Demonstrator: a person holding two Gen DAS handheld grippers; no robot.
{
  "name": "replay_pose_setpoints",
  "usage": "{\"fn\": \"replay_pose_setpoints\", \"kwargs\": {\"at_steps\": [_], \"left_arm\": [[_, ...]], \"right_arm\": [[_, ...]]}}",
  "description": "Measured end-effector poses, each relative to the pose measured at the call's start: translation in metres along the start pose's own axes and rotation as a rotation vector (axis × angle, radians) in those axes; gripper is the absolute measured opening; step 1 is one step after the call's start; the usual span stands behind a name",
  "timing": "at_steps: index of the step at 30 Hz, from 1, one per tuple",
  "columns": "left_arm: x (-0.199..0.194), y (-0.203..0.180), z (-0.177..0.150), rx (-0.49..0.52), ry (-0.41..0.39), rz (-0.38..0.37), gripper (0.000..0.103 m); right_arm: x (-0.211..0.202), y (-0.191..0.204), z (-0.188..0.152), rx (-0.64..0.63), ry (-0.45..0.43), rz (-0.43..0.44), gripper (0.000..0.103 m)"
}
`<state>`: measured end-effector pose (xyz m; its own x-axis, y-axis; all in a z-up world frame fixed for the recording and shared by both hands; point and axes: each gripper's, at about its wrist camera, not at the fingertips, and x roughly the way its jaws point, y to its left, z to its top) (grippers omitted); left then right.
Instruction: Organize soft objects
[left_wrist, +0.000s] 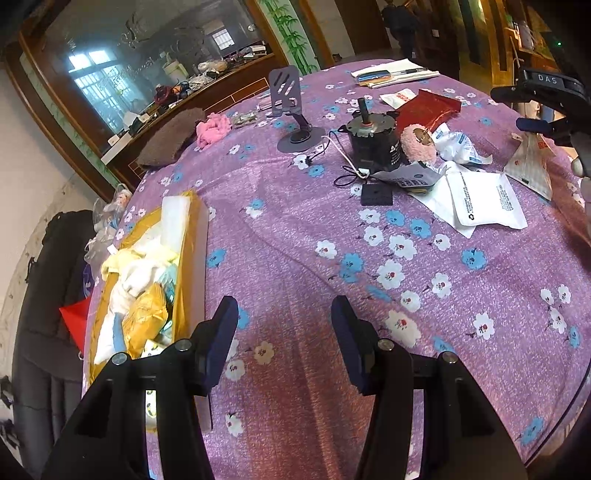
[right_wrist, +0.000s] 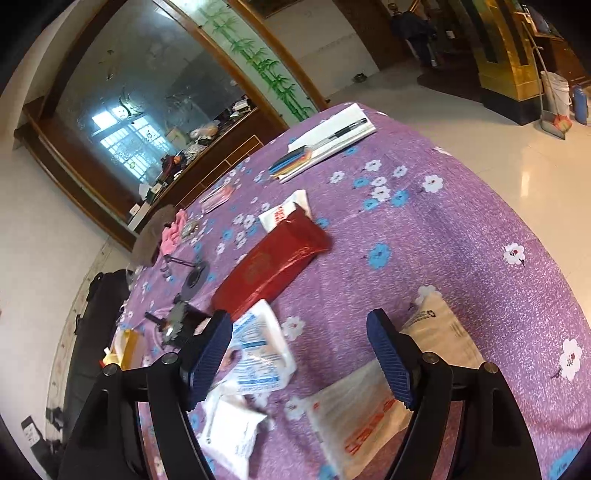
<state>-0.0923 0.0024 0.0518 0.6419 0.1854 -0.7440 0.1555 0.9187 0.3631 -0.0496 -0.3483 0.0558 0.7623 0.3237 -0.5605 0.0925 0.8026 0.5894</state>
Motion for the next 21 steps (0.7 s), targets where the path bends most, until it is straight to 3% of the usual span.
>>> {"fn": "replay_pose_setpoints", "kwargs": {"at_steps": [8,13,21], "left_arm": [[0.007,-0.018,0.013,0.035,0.000,0.000,0.051],[0.010,-0.029,0.019,0.056,0.001,-0.007,0.051],[0.010,-0.036,0.022,0.067,-0.005,-0.009,0.051]], "right_arm": [[0.004,-0.010,0.003,-0.019,-0.045,0.010,0.078],[-0.010,-0.012,0.006,-0.029,-0.124,-0.022,0.082],[0.001,-0.012,0.006,-0.025,-0.094,-0.042,0.083]]}}
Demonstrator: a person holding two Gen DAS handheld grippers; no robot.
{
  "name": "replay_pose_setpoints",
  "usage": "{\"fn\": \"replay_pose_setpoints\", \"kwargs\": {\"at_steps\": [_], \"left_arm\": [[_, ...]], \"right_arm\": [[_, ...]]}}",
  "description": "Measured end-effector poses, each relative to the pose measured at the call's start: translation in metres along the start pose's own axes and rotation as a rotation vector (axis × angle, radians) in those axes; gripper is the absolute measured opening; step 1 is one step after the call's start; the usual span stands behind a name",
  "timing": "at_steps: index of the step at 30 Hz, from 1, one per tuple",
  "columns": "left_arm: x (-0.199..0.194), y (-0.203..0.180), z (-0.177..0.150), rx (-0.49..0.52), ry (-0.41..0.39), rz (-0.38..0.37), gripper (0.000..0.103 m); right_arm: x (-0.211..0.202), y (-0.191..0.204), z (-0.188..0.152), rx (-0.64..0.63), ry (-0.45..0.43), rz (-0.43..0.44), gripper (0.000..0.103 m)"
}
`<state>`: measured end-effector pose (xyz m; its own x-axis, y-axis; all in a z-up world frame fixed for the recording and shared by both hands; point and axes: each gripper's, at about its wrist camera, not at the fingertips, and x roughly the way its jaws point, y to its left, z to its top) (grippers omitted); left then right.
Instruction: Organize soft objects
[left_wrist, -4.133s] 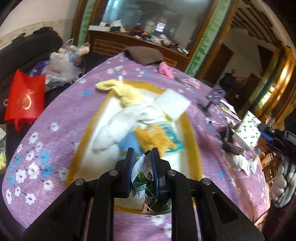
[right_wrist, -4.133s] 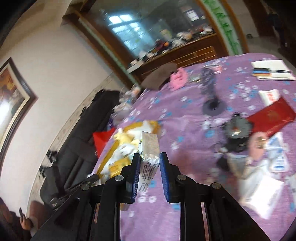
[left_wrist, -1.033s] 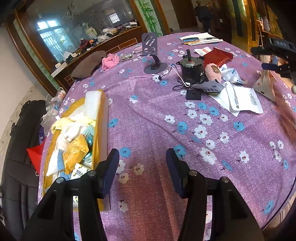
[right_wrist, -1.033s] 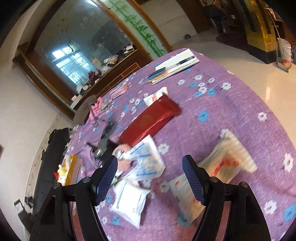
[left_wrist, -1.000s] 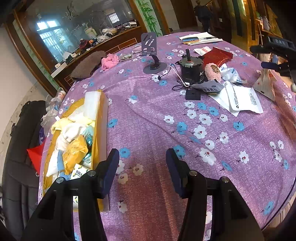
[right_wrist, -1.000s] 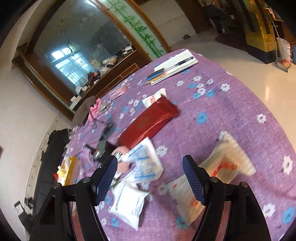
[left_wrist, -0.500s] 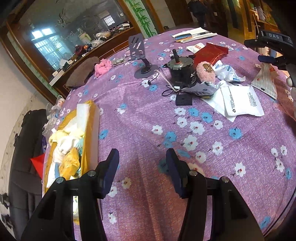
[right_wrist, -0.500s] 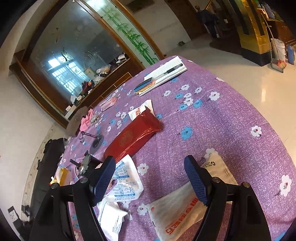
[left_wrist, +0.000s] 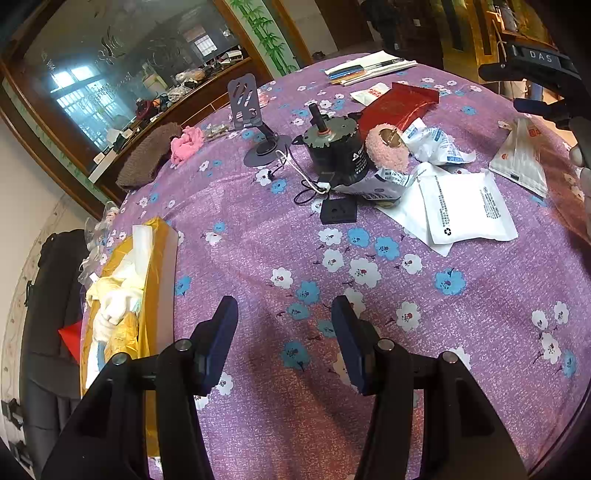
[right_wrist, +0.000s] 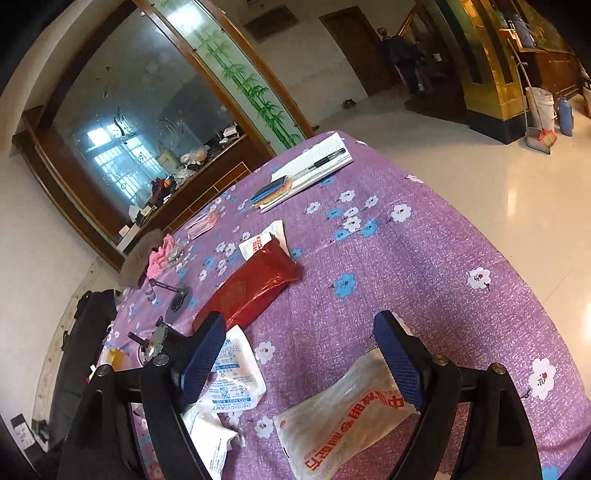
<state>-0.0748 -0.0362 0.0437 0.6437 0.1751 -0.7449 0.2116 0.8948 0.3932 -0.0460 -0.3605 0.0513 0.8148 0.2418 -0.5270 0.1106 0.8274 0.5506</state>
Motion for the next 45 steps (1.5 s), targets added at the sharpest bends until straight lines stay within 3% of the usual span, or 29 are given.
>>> {"fn": "replay_pose_setpoints", "kwargs": {"at_steps": [6,11,25,45], "left_arm": [[-0.001,0.003,0.000,-0.006,-0.006,0.005,0.051],[-0.002,0.004,-0.001,-0.010,-0.015,0.005,0.051],[-0.002,0.006,-0.001,-0.018,-0.019,0.007,0.051],[0.001,0.009,-0.003,-0.034,-0.015,0.004,0.051]], "right_arm": [[-0.002,-0.003,0.004,-0.007,-0.024,-0.049,0.084],[0.009,-0.008,0.005,0.015,0.029,-0.068,0.084],[0.026,0.016,-0.007,-0.086,0.113,-0.039,0.084],[0.028,0.058,-0.030,-0.263,0.146,0.104,0.084]]}}
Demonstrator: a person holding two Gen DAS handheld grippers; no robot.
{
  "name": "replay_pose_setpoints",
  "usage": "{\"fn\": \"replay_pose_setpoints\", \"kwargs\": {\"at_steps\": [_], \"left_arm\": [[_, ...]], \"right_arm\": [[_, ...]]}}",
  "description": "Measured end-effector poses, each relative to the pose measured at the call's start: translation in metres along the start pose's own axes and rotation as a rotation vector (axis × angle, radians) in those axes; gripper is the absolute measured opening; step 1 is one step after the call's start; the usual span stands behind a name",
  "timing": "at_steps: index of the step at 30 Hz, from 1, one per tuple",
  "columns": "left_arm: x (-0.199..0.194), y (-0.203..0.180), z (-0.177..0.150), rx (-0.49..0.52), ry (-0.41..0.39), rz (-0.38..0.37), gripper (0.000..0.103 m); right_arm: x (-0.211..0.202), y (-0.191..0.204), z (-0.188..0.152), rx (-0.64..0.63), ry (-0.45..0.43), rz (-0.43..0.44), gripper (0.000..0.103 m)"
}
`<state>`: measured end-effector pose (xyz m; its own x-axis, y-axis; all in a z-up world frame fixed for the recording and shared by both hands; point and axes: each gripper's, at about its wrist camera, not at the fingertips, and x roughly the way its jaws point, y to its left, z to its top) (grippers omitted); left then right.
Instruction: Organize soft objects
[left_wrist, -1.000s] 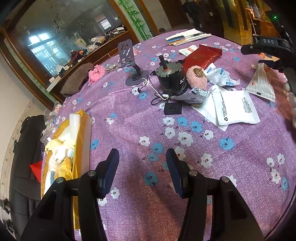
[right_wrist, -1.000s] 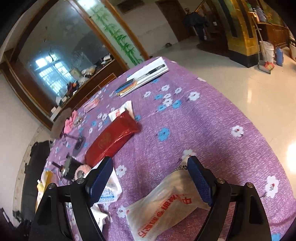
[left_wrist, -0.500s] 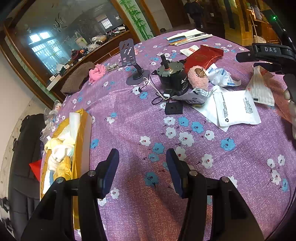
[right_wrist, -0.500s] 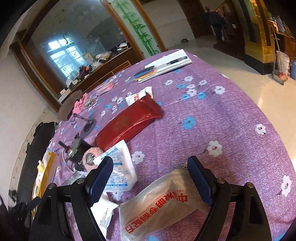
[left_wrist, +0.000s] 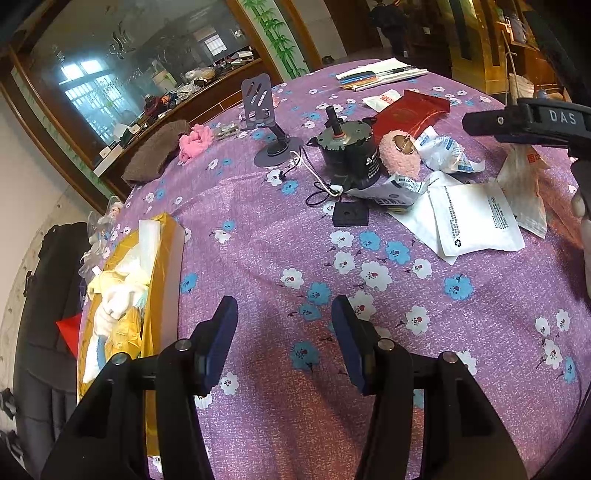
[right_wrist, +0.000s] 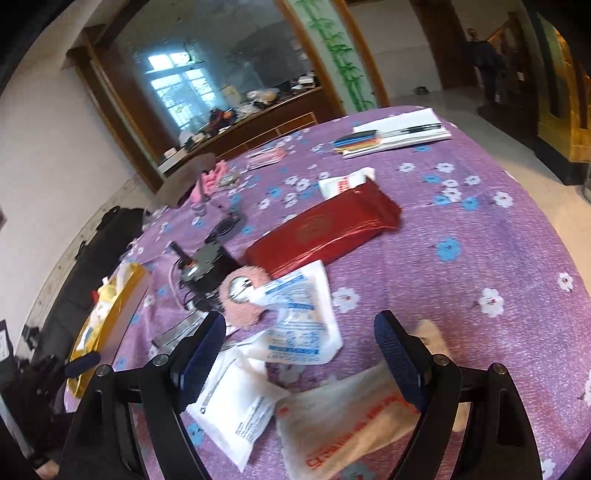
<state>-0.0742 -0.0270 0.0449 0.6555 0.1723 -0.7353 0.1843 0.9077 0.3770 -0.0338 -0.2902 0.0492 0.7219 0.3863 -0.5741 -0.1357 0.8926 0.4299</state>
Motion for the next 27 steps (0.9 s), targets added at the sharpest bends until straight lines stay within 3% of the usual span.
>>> {"fn": "replay_pose_setpoints", "kwargs": {"at_steps": [3,7,15,27], "left_arm": [[0.000,0.001,-0.001,-0.008,-0.002,-0.001,0.051],[0.002,0.002,-0.002,-0.014,0.003,-0.001,0.051],[0.002,0.003,-0.002,-0.021,0.004,0.001,0.051],[0.001,0.003,-0.002,-0.011,0.004,0.007,0.051]], "right_arm": [[0.003,0.007,-0.002,-0.033,0.014,0.025,0.083],[-0.003,0.014,-0.004,-0.051,-0.017,-0.012,0.083],[-0.018,-0.015,-0.001,0.090,-0.086,-0.033,0.084],[-0.028,-0.020,-0.001,0.108,-0.121,-0.031,0.084]]}}
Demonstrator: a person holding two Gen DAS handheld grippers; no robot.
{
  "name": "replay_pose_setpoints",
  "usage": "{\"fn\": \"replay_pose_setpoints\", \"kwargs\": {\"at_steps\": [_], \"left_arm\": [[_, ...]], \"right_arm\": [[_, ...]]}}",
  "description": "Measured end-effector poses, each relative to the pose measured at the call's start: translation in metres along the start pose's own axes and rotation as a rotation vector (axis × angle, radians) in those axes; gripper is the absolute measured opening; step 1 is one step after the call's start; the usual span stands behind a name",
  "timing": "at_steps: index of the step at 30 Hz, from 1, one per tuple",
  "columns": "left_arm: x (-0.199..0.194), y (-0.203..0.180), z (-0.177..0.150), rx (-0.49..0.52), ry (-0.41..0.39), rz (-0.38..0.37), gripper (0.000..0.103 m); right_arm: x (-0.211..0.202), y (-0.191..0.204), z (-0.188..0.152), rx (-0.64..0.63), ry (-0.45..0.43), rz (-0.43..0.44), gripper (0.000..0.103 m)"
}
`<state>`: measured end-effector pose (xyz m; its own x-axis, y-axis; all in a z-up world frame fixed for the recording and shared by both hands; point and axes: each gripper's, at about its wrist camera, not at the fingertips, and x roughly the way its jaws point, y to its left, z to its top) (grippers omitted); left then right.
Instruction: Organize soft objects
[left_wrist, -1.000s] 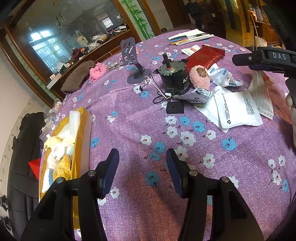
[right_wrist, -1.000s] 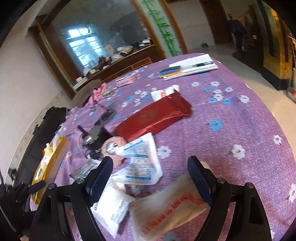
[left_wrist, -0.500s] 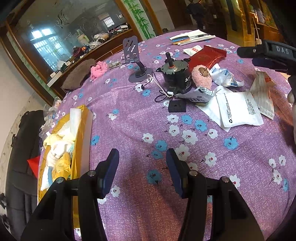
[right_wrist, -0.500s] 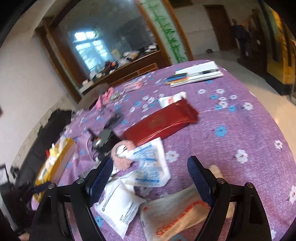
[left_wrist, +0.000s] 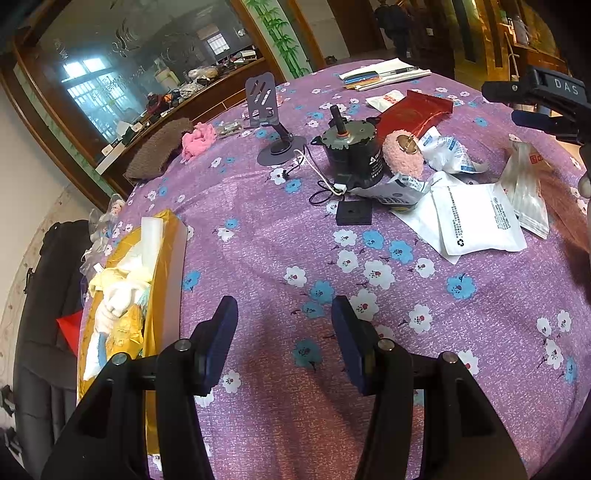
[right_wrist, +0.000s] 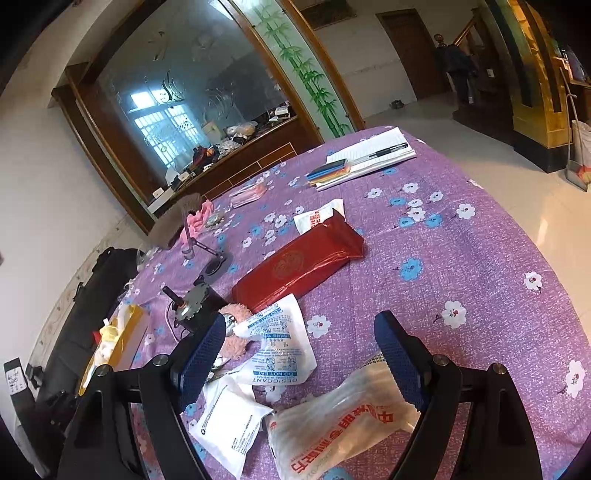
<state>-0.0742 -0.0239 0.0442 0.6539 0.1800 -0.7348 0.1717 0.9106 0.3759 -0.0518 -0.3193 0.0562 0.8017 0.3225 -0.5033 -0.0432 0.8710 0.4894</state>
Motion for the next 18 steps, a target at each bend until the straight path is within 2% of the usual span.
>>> {"fn": "replay_pose_setpoints", "kwargs": {"at_steps": [12,14,18], "left_arm": [[0.000,0.000,0.000,-0.003,-0.001,-0.005,0.051],[0.001,0.000,0.004,-0.011,0.005,-0.035,0.051],[0.005,0.007,0.028,-0.090,0.013,-0.221,0.051]], "right_arm": [[0.001,-0.002,0.002,0.001,0.001,0.005,0.084],[-0.001,-0.003,0.002,0.002,-0.008,0.003,0.084],[-0.008,-0.014,0.004,0.046,-0.040,-0.018,0.084]]}}
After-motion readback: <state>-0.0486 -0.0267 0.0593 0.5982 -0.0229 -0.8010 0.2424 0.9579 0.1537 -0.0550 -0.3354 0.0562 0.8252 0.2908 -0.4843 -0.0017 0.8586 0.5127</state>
